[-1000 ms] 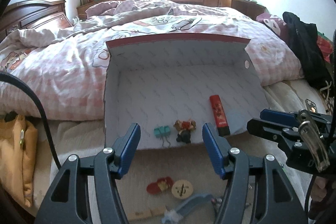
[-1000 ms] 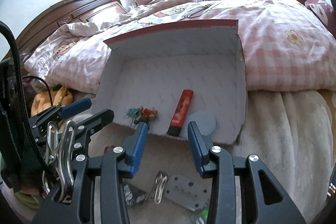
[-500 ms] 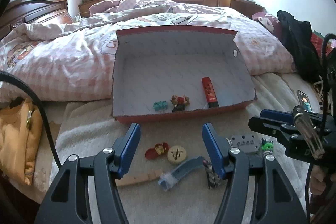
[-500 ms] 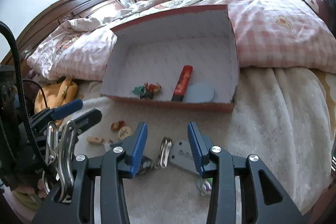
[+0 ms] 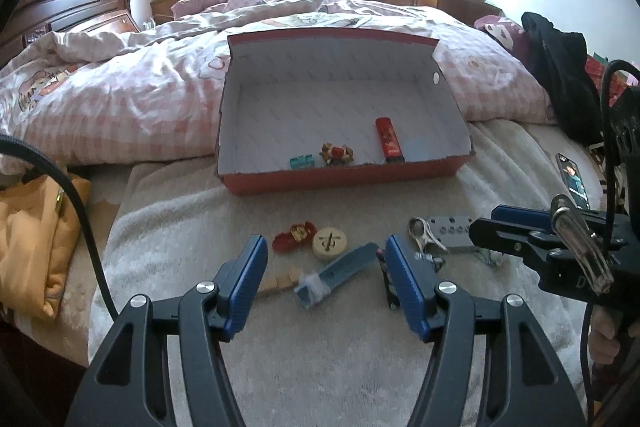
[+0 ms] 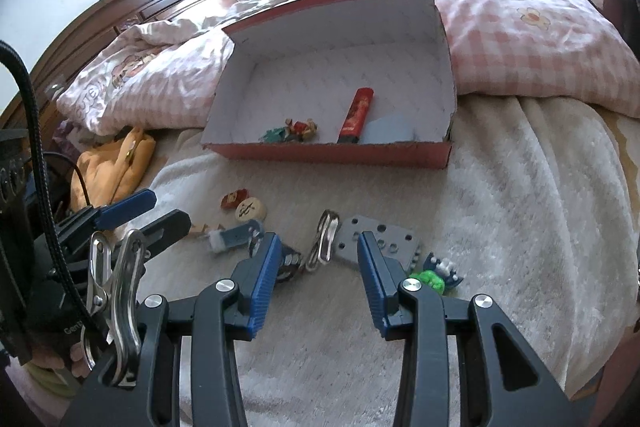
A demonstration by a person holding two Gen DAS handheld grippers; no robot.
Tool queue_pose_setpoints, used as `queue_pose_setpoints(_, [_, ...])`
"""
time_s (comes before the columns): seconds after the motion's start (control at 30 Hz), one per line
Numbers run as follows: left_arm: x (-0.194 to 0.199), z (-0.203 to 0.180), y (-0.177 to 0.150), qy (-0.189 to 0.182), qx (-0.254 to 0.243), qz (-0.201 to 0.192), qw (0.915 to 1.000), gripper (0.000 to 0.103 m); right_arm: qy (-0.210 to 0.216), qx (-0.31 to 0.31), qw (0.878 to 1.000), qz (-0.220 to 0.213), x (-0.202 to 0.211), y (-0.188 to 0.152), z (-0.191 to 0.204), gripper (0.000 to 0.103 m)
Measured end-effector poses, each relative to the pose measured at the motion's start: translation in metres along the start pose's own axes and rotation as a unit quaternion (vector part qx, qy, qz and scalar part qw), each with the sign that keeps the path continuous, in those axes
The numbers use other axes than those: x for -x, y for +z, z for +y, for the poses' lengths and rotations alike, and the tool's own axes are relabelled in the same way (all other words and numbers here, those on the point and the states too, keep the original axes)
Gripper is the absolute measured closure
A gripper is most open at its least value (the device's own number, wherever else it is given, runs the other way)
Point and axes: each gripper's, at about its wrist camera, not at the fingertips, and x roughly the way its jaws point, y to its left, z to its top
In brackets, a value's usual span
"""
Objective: Organize objects
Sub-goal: 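Withdraw both grippers from the box toward the remaining items, then close the right gripper on the black patterned pouch while the left reaches the blue hook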
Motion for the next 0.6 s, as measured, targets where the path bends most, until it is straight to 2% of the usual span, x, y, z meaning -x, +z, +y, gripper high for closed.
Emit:
queue_pose_setpoints(0.2, [0.003,0.003,-0.012,0.0,0.009,0.009,0.9999,0.041,0.0,0.005,1.0,0.005,0.005,-0.013,0.004,0.062])
queue_pose_setpoints(0.4, [0.001,0.009,-0.026,0.005,0.012,0.022,0.9997,0.041,-0.022,0.034,0.999,0.014,0.006,-0.03,0.007,0.062])
queue_pose_setpoints(0.6, [-0.006,0.022,-0.038,0.014,0.027,0.04,0.9987,0.041,-0.019,0.017,0.999,0.029,-0.002,-0.041,-0.003,0.062])
